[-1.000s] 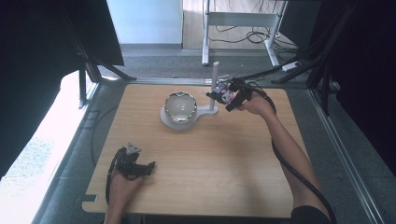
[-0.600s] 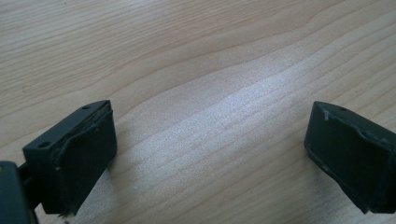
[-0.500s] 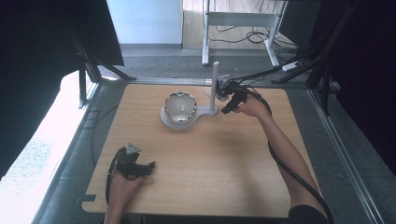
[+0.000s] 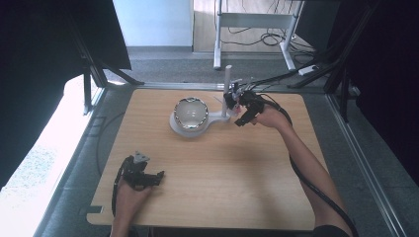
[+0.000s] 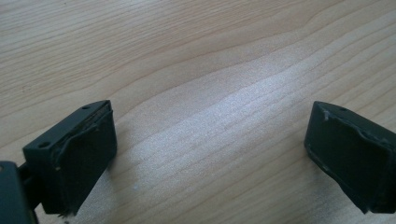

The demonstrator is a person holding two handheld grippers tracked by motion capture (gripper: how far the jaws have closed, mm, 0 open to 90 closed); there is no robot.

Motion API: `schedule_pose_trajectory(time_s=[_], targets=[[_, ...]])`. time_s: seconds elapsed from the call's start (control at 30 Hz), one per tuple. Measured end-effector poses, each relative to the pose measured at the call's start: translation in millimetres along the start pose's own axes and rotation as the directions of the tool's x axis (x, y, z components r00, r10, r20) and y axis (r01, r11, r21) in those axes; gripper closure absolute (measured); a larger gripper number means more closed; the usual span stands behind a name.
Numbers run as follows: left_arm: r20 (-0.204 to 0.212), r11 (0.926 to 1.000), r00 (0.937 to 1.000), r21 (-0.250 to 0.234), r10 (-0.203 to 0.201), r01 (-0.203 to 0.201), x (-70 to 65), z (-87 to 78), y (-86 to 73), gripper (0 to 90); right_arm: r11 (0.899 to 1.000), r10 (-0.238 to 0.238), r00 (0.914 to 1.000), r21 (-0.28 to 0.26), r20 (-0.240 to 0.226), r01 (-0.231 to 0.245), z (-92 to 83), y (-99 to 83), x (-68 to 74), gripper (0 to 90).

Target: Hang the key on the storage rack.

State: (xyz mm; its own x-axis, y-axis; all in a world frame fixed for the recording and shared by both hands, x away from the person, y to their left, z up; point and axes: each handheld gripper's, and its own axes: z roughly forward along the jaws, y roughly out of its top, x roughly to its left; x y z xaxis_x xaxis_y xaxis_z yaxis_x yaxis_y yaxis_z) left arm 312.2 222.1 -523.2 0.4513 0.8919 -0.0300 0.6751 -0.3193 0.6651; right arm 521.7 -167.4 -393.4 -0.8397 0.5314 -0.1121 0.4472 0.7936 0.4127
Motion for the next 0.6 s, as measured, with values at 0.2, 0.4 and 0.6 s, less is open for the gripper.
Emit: schedule_pose_trajectory(time_s=[0.2, 0.4, 0.6], targets=[[0.000, 1.0000, 1.0000, 0.000, 0.000, 0.000, 0.0, 0.0, 0.0, 2.4, 1.000, -0.012, 0.9999, 0.002, -0.002, 0.012, -2.8, -5.6, 5.8, 12.1], [0.000, 1.0000, 1.0000, 0.000, 0.000, 0.000, 0.0, 0.0, 0.0, 2.4, 1.000, -0.024, 0.9997, 0.001, 0.010, 0.024, -6.1, -11.2, 11.4, 12.1], [0.000, 1.0000, 1.0000, 0.000, 0.001, -0.001, 0.0, 0.0, 0.0, 2.4, 0.999, -0.044, 0.9990, -0.006, 0.007, 0.044, -11.6, -16.6, 19.8, 12.4]])
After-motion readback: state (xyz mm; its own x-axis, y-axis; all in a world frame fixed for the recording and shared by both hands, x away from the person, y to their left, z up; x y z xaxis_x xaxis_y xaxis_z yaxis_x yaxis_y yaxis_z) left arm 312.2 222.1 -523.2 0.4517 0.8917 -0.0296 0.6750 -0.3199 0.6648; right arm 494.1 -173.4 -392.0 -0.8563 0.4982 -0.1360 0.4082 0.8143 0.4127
